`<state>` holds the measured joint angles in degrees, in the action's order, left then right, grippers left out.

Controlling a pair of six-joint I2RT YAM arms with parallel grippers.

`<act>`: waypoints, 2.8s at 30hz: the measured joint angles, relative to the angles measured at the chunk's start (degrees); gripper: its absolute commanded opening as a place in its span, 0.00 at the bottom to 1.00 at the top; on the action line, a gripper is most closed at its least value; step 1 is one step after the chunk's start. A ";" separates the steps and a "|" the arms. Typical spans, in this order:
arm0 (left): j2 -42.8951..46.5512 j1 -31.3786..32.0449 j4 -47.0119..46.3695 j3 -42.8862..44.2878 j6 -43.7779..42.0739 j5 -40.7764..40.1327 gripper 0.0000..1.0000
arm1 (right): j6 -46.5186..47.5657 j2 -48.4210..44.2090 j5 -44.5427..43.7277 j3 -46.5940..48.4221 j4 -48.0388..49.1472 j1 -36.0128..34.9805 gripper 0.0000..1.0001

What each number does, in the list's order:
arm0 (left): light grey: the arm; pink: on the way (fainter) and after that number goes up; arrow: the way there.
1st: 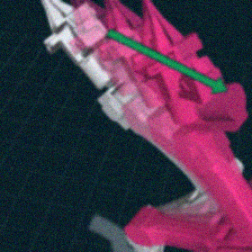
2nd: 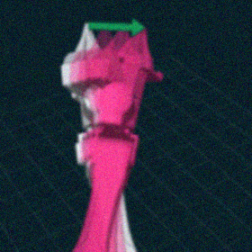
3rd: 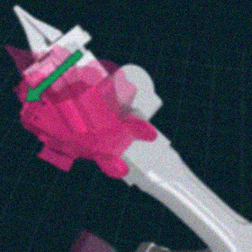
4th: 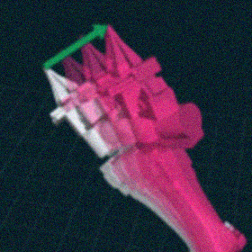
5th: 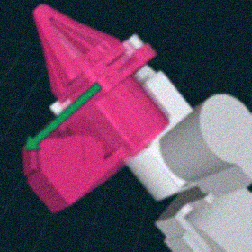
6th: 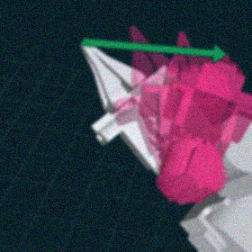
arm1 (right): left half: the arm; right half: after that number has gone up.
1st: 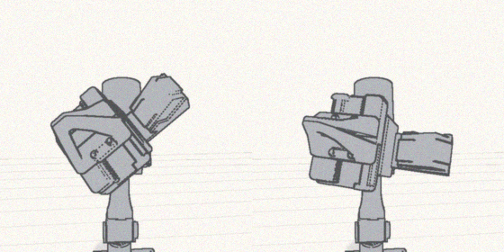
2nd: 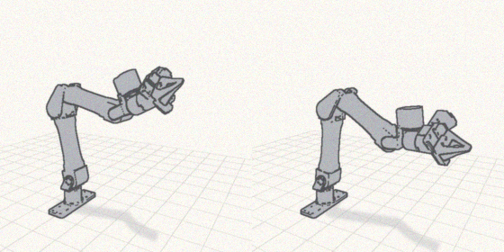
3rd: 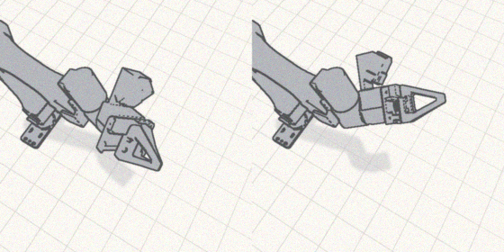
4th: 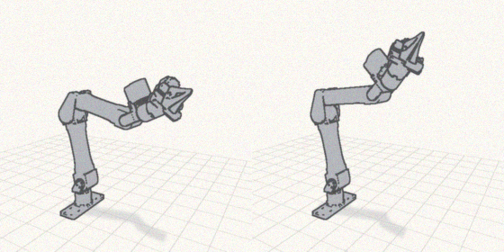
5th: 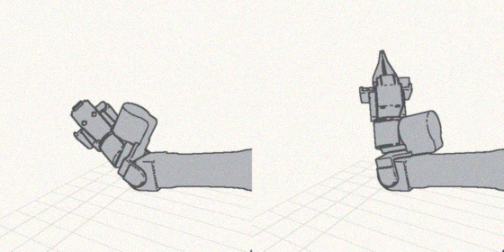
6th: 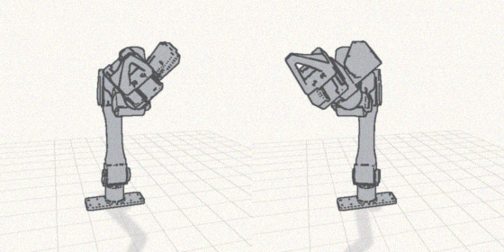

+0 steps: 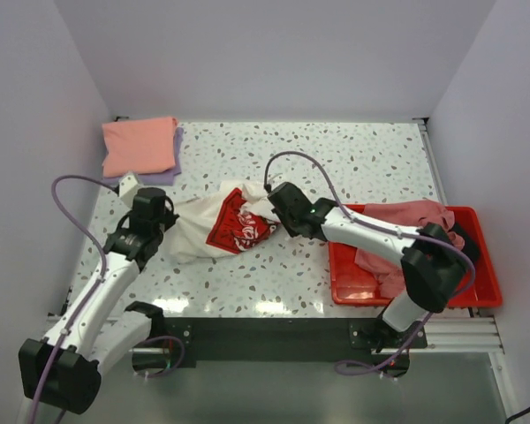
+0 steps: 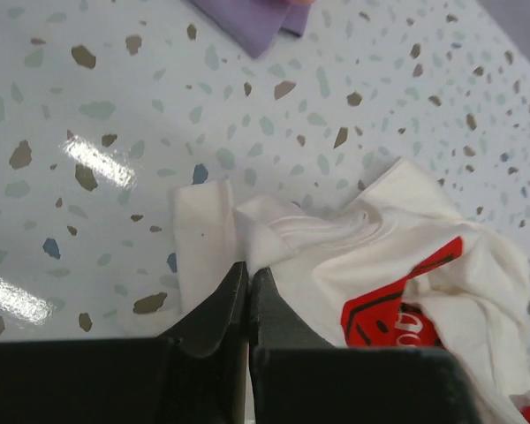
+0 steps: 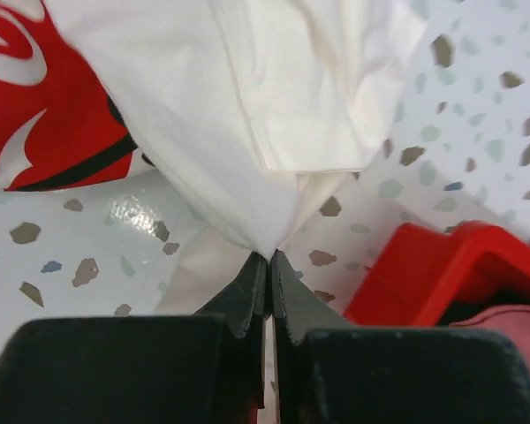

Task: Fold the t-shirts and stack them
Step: Flatten the tshirt out

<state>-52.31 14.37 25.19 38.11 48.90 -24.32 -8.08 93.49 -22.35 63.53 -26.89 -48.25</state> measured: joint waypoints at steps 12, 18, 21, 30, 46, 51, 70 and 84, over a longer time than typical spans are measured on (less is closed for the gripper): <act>14.34 -0.02 3.72 28.41 -2.80 -12.24 0.00 | 4.57 -28.87 -7.87 15.65 -2.36 0.00 0.00; 19.37 -0.07 3.10 43.36 -9.53 -16.81 0.00 | 7.56 -37.64 -2.14 25.03 -4.09 0.00 0.00; 19.80 -0.09 2.95 49.94 -12.72 -19.10 0.00 | 8.31 -40.06 0.68 28.83 -5.29 0.00 0.00; 22.93 -0.11 1.79 51.78 -17.46 -24.09 0.00 | 10.32 -40.22 0.96 34.71 -5.55 -0.02 0.00; -18.78 -7.39 3.50 24.13 -0.20 -27.43 0.96 | 3.54 12.00 5.62 35.95 3.19 22.01 0.48; -37.38 -15.52 4.79 27.50 -1.33 -20.61 1.00 | 2.10 34.45 8.55 52.68 -3.50 24.59 0.99; -8.92 -15.85 11.06 8.20 2.97 -10.10 1.00 | -6.60 -4.11 22.16 13.53 5.35 23.93 0.99; -4.59 -27.61 21.55 -4.15 15.47 -0.39 1.00 | -9.73 -7.08 26.64 2.67 6.19 23.93 0.99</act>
<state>-56.90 -13.23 46.74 33.95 64.38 -24.71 -17.80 86.41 4.29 66.19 -20.71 -24.32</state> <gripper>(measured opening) 0.997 0.987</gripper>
